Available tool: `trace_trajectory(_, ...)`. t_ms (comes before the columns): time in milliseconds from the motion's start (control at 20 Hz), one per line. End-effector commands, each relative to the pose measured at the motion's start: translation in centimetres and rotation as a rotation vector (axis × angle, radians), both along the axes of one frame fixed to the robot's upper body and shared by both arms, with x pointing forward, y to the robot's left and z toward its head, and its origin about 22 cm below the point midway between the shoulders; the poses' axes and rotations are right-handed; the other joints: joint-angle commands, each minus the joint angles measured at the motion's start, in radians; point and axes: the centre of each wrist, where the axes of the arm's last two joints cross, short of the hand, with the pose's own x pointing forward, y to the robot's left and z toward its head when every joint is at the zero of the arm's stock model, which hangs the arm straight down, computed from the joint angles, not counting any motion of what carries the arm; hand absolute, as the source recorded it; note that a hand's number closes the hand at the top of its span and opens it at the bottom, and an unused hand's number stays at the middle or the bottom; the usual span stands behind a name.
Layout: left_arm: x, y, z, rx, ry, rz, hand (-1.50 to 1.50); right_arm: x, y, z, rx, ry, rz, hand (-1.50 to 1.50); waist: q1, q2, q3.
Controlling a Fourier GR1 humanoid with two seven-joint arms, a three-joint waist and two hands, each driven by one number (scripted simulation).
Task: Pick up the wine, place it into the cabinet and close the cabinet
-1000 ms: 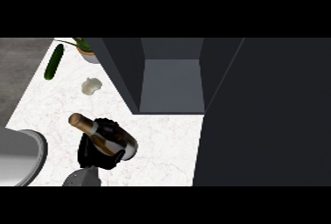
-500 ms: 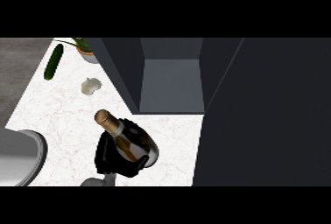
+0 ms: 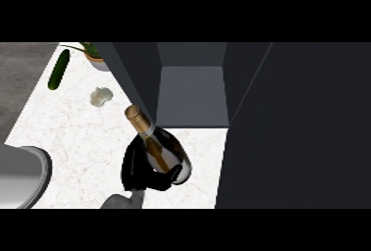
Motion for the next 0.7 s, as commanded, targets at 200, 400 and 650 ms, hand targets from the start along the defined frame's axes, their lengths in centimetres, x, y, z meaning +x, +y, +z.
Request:
trace_trajectory(200, 0.3, -1.6, -3.4, 0.01, 0.035, 0.053, 1.5, 0.1, -1.0, -1.3, 0.019, -0.016, 0.027, -1.5, -0.005, 0.002, 0.0)
trace_trajectory(400, 2.3, -0.2, -2.1, -0.001, 0.034, 0.013, 1.5, -1.2, -0.5, -0.9, 0.023, -0.005, 0.034, -1.5, 0.0, 0.0, 0.0)
trace_trajectory(650, 3.8, -3.2, -1.6, 0.046, -0.028, 0.055, 1.5, -0.7, -1.7, -1.6, 0.024, 0.0, 0.033, -1.5, -0.01, 0.002, 0.0)
